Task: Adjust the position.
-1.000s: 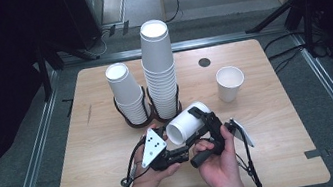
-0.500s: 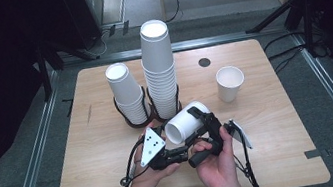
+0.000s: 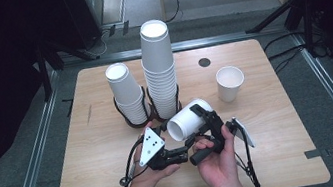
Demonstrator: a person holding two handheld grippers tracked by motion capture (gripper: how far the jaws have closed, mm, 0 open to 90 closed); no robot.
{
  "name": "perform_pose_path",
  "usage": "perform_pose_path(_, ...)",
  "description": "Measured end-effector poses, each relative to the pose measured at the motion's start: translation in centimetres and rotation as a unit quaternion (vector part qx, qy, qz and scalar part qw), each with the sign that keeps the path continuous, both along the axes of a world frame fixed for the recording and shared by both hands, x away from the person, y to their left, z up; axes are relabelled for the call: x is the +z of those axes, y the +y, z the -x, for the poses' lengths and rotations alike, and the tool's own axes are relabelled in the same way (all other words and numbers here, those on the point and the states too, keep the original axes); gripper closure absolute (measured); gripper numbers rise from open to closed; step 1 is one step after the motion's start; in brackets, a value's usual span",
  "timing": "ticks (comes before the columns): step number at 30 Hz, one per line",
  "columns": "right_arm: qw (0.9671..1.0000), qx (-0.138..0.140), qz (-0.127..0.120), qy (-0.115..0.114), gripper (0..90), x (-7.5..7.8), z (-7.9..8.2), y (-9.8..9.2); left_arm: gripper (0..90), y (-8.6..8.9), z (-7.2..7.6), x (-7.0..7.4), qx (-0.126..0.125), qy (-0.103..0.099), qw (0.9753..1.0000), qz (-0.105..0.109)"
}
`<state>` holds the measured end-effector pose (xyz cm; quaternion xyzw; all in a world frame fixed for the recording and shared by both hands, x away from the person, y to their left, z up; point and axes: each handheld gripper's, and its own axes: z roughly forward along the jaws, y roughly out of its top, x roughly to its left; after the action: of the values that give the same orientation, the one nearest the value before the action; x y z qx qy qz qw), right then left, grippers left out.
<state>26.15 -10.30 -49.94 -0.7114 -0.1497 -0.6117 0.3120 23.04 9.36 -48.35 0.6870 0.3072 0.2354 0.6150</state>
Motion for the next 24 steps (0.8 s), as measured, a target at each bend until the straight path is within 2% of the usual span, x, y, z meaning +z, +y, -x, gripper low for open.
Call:
perform_pose_path(5, 0.9998, -0.016, 0.007, -0.010, 13.5, 0.2, -0.2, -0.3, 15.3, 0.1, -0.1, 0.0, 0.001, 0.006, 1.0000, 0.004)
perform_pose_path(8, 0.9994, -0.021, 0.014, -0.023, 13.5, 0.5, -0.3, -0.7, 14.8, 0.3, -0.1, 0.1, 0.003, 0.007, 1.0000, 0.005)
perform_pose_path(15, 0.9968, -0.049, 0.039, -0.050, 13.6, 1.5, -0.4, -1.9, 13.3, 0.3, 0.0, 0.2, 0.002, 0.008, 0.9999, 0.008)
perform_pose_path(18, 0.9944, -0.065, 0.054, -0.064, 13.6, 2.2, -0.5, -2.5, 13.2, 0.4, 0.1, 0.3, -0.002, 0.014, 0.9999, 0.010)
perform_pose_path(20, 0.9923, -0.074, 0.069, -0.070, 13.7, 2.6, -0.5, -2.9, 11.5, 0.4, 0.1, 0.4, -0.002, 0.022, 0.9998, 0.005)
perform_pose_path(24, 0.9853, -0.092, 0.106, -0.097, 13.7, 3.5, -0.4, -3.5, 10.4, 0.4, 0.1, 0.3, 0.002, 0.028, 0.9995, -0.011)
